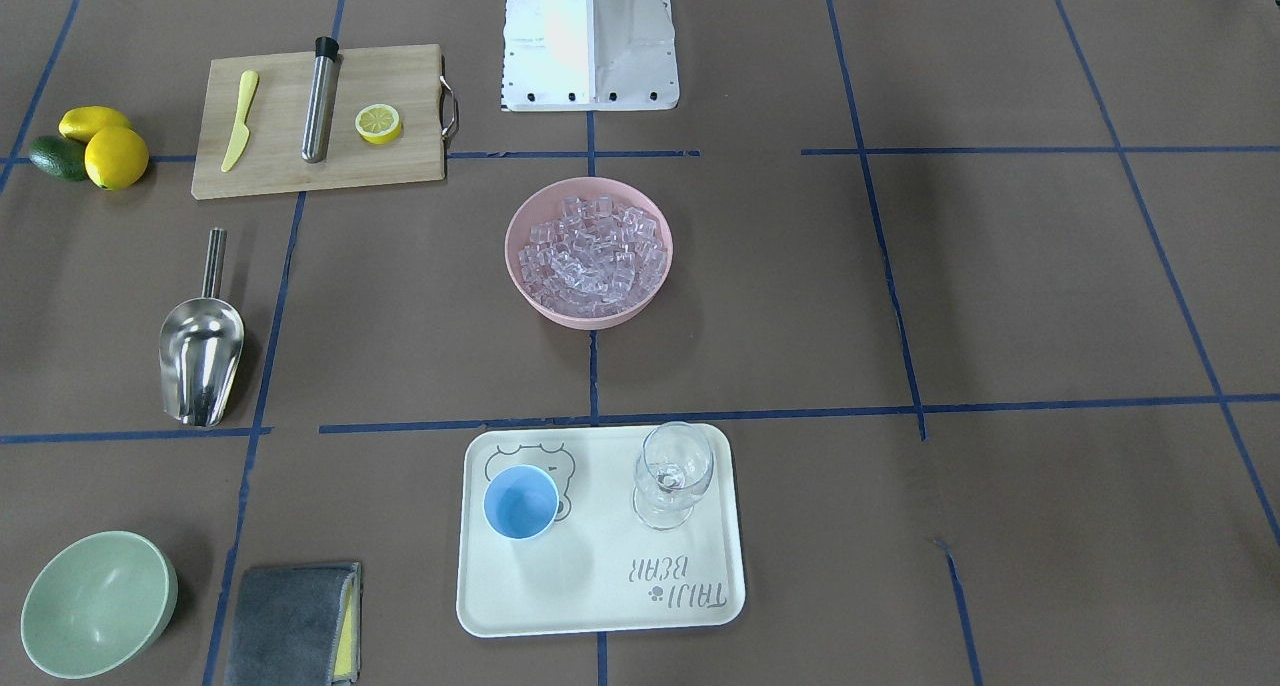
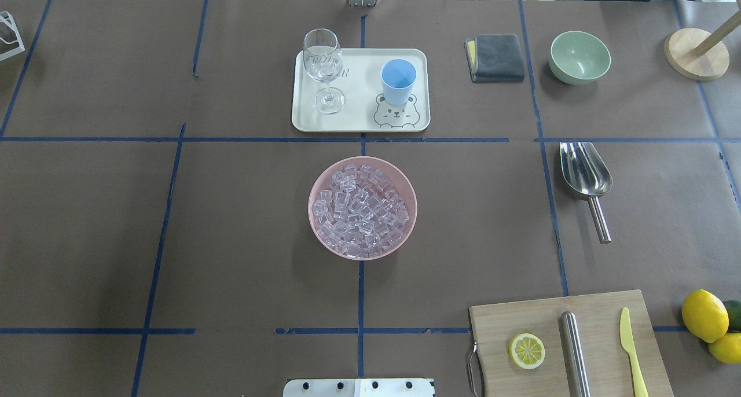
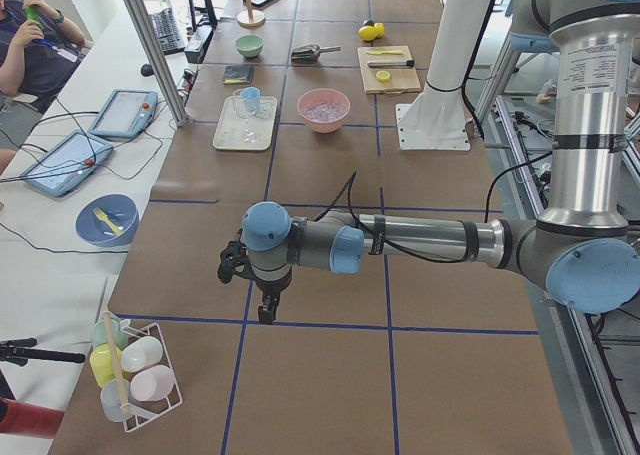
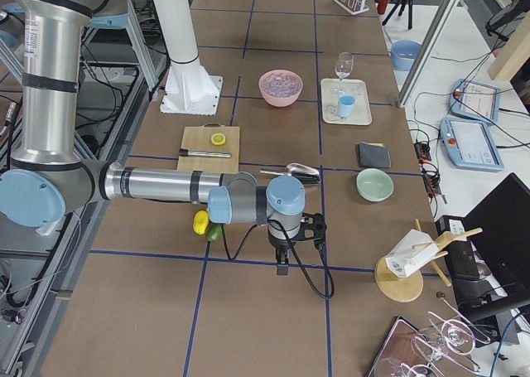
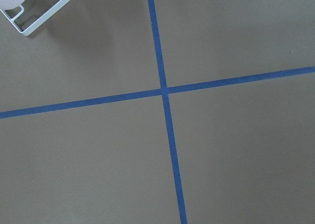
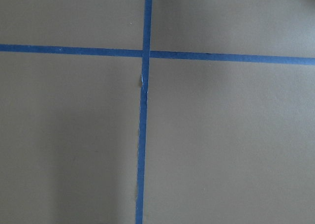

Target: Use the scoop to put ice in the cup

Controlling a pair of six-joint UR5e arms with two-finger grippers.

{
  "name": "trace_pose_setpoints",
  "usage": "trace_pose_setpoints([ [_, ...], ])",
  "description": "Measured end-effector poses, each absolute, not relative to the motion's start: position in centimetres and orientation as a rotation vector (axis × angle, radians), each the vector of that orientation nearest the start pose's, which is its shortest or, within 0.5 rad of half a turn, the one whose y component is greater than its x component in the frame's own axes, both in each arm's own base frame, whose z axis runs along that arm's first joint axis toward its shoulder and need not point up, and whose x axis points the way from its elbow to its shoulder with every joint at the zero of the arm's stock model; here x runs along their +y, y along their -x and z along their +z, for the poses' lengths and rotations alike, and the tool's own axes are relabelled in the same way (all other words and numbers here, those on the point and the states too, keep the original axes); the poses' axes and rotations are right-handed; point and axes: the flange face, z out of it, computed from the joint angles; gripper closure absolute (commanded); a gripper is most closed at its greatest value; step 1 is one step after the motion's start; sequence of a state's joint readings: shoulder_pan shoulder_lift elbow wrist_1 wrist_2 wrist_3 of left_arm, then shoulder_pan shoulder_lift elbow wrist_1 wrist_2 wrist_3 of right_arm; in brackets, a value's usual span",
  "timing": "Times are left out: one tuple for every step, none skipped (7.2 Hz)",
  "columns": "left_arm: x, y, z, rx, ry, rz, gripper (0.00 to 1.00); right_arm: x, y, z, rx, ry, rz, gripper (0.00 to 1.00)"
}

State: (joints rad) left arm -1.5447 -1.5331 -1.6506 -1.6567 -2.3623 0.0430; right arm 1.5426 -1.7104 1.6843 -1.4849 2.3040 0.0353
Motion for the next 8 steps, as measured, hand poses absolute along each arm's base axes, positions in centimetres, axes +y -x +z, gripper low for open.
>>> trace_pose_setpoints([
  [-48.6,5.0,62.6,0.789,-0.131,0.118,0.0,-43.9,-5.4,66.2,-0.734,-0.033,-0.015,0.0],
  [-48.7,4.9,62.4,0.789,-0.135,0.12,0.0,-43.9,-5.4,66.2,-0.735,-0.033,-0.015,0.0],
  [-48.7,5.0,62.2,0.79,-0.138,0.121,0.0,-43.9,-5.4,66.1,-0.737,-0.035,-0.015,0.0],
  [-48.8,5.0,61.9,0.789,-0.145,0.124,0.0,-44.0,-5.4,66.0,-0.738,-0.037,-0.016,0.0],
  [-48.8,5.0,61.3,0.785,-0.157,0.128,0.0,-44.1,-5.4,65.9,-0.738,-0.039,-0.016,0.0],
  [-48.9,5.0,60.3,0.782,-0.175,0.135,0.0,-44.3,-5.3,65.5,-0.74,-0.044,-0.017,0.0],
  [-48.9,5.0,59.7,0.782,-0.187,0.14,0.0,-44.8,-4.9,64.9,-0.742,-0.058,-0.029,0.0],
  [-49.2,4.9,59.5,0.785,-0.192,0.141,0.0,-45.5,-4.1,64.2,-0.746,-0.074,-0.049,0.0],
])
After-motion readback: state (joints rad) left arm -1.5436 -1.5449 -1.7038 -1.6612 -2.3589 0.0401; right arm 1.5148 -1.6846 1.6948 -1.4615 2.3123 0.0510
